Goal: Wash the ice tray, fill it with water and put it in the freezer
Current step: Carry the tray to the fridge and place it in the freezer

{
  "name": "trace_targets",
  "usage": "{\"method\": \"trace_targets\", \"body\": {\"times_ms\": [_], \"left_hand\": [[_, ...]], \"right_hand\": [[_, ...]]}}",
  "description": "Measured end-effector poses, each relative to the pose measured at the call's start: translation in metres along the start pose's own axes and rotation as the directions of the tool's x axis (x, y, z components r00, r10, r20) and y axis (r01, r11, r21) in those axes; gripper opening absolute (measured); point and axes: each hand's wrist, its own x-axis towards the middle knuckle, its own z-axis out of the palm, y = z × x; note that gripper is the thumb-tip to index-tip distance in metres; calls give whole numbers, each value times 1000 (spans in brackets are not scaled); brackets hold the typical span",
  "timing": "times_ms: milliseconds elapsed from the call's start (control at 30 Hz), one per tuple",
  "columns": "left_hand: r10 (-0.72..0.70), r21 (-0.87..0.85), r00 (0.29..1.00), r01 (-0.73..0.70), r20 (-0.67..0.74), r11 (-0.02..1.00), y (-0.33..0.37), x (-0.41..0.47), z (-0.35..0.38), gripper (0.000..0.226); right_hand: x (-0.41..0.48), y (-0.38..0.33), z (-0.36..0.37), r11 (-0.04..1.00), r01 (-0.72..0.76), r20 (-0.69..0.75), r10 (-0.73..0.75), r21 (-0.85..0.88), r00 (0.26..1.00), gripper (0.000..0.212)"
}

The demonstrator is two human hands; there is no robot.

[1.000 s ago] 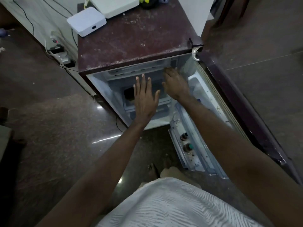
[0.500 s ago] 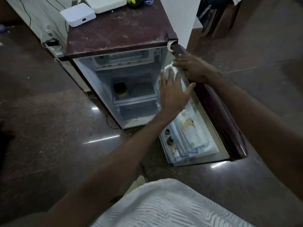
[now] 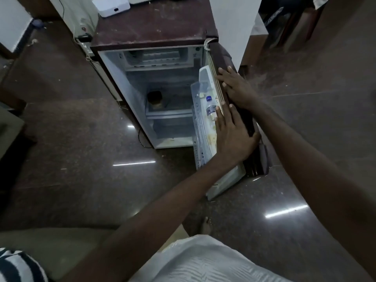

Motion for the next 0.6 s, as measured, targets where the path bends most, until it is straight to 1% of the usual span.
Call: {"method": "trace_targets", "body": {"times_ms": [133, 267, 367, 467, 600], "left_hand": [[-15, 38, 1000, 15, 8, 999, -10, -4, -13, 98], [-74, 74, 997, 75, -14, 994, -17, -13, -28, 86], [-102, 126, 991, 112, -84, 986, -26, -14, -39, 79], [-116, 225, 980, 151, -161, 963, -41, -12, -45, 80], [-136, 318, 954, 220, -268, 922, -65, -4, -57, 82]], "right_hand": [[2, -9, 9, 999, -7, -73, 10, 33, 997, 43], [9, -21, 27, 996, 22, -95, -14, 84, 995, 42], [14, -35, 41, 991, 92, -105, -82, 96, 991, 47], [18, -51, 58, 987, 139, -146, -126, 81, 981, 47], [30, -70, 82, 985, 173, -200, -171, -5, 965, 47]]}}
